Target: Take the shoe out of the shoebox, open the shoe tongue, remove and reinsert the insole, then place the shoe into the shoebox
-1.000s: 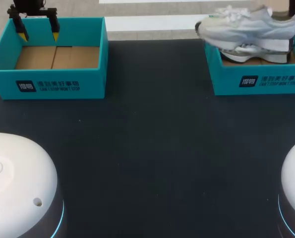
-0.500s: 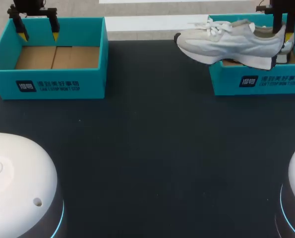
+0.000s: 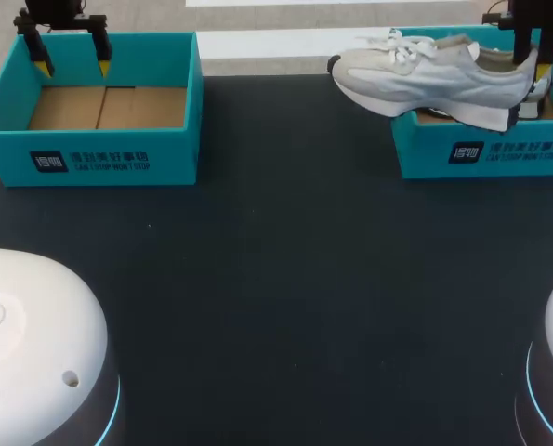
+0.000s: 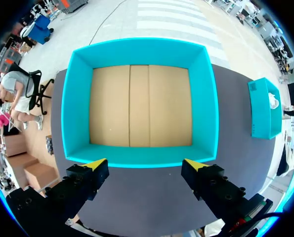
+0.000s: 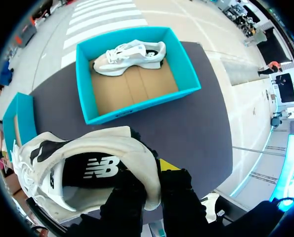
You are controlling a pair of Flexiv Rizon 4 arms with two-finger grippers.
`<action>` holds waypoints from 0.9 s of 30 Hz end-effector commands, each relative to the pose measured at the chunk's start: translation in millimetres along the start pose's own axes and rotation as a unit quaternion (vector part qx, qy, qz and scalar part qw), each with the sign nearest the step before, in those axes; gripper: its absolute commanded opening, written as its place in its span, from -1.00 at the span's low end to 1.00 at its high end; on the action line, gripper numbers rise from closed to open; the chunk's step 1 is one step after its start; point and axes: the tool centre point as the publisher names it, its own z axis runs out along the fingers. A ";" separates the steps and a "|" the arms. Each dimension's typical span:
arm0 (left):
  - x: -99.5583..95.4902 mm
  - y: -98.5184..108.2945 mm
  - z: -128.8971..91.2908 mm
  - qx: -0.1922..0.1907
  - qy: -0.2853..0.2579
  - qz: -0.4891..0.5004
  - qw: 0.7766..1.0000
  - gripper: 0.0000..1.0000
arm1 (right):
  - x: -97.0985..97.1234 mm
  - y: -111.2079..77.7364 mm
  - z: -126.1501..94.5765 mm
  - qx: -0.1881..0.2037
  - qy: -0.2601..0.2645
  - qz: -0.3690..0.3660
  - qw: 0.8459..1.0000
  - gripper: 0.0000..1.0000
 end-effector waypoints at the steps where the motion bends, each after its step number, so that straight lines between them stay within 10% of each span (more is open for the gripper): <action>1: 0.1 0.3 -0.2 0.000 0.000 0.000 1.000 1.00 | 9.4 -12.5 -6.5 -0.003 -0.018 0.004 1.000 -1.00; 11: 0.1 0.3 -0.2 0.000 0.000 0.000 1.000 1.00 | 81.5 -87.5 -38.8 -0.017 -0.011 -0.022 1.000 -1.00; 27: 0.1 0.3 -0.2 0.000 0.000 0.000 1.000 1.00 | 156.7 -187.9 -11.4 0.019 0.006 -0.037 0.999 -1.00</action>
